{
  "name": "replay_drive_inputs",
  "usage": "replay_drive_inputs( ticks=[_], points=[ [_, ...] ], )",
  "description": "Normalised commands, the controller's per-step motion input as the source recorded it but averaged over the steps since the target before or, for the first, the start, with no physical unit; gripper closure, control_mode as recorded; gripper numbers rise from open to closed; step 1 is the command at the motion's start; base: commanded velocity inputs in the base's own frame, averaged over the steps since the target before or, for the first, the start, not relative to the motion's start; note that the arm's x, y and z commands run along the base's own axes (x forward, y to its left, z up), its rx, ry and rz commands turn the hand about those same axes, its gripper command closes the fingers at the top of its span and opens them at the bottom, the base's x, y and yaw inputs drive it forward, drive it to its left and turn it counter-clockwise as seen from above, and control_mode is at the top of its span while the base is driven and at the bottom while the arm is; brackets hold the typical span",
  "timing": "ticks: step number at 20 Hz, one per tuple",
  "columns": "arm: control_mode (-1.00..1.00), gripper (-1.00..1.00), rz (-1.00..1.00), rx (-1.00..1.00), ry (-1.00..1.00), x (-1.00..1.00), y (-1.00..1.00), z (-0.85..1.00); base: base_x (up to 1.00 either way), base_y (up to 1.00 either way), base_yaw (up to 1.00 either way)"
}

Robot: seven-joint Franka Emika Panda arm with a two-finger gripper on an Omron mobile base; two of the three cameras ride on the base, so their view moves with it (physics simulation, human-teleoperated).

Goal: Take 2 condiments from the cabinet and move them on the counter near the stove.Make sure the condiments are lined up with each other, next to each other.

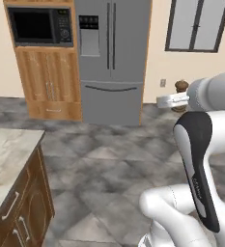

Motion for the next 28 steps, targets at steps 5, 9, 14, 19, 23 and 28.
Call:
replay_drive_inputs(
  ticks=[5,9,14,19,23,28],
  points=[
    [1.0,1.0,0.0,0.0,0.0,0.0,0.0,0.0,1.0,-0.54,0.34],
    [1.0,1.0,0.0,0.0,0.0,0.0,0.0,0.0,0.99,-0.24,0.62],
    [1.0,1.0,0.0,0.0,0.0,0.0,0.0,0.0,0.18,-0.02,1.0],
    [1.0,1.0,0.0,0.0,0.0,0.0,0.0,0.0,0.18,0.0,1.0],
    [1.0,1.0,0.0,0.0,0.0,0.0,0.0,0.0,0.24,0.0,1.0],
    [1.0,1.0,0.0,0.0,0.0,0.0,0.0,0.0,0.33,-0.18,0.76]
  ],
)
